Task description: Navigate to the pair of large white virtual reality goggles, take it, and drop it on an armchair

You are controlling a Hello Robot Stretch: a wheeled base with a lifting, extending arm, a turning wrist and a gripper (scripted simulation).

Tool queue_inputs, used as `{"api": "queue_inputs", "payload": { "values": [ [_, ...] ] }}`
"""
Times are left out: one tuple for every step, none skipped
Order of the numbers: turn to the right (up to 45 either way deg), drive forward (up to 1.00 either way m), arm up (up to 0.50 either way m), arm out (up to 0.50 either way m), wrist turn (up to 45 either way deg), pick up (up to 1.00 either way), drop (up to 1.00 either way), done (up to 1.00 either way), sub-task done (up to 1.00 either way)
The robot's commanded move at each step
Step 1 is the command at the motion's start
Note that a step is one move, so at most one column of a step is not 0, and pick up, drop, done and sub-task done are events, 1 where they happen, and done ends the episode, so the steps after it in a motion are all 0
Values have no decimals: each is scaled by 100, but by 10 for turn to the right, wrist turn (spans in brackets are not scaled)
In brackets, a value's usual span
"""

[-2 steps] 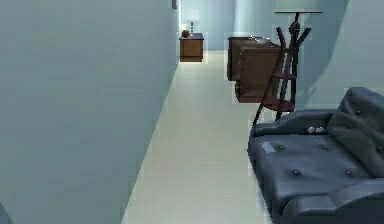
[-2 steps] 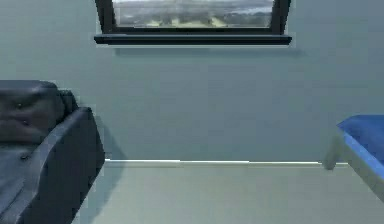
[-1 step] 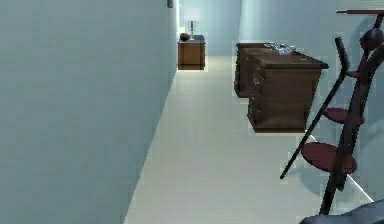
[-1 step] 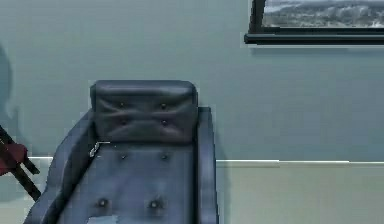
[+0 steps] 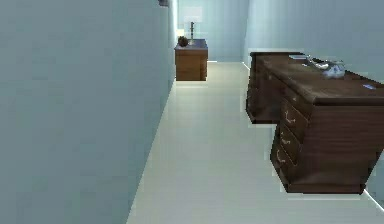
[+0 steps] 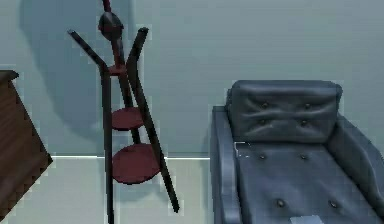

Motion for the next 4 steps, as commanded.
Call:
{"api": "queue_inputs", "payload": {
  "values": [
    [210, 0, 0, 0, 0, 0, 0, 0, 0],
    [0, 10, 0, 0, 0, 0, 0, 0, 0],
    [0, 100, 0, 0, 0, 0, 0, 0, 0],
    [-60, 0, 0, 0, 0, 0, 0, 0, 0]
  ]
}}
